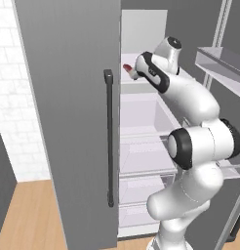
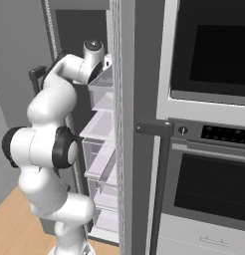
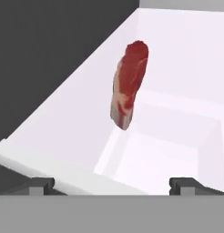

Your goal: Place one lime and one steak in each tupperware on the nearby counter, to pack two identical lunches.

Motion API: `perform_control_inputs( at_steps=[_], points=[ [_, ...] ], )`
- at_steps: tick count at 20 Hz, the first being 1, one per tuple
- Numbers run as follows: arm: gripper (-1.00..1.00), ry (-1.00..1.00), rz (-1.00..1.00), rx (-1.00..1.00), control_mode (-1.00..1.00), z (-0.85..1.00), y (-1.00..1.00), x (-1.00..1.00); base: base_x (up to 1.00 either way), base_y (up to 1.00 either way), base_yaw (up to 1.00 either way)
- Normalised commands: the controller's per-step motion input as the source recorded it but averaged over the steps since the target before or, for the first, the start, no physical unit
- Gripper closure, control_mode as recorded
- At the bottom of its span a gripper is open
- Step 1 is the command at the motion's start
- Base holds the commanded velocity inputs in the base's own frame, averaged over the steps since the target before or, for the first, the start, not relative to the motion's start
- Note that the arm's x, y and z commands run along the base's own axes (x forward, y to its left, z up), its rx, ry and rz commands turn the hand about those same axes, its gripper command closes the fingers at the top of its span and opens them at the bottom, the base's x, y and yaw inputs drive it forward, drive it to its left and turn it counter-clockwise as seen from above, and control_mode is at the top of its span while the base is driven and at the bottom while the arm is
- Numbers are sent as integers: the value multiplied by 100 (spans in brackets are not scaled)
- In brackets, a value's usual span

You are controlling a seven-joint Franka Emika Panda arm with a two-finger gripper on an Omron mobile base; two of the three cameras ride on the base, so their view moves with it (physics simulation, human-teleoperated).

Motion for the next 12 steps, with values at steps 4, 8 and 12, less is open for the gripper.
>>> perform_control_inputs(
  at_steps=[4, 8, 12],
  points=[
    [-100, 0, 3, 0, -100, -9, 0, 66, 0, 0, 0],
    [-100, 0, 1, 0, -100, -5, 0, 67, 0, 0, 0],
    [-100, 0, 0, 0, -100, -6, 4, 63, 0, 0, 0]
  ],
)
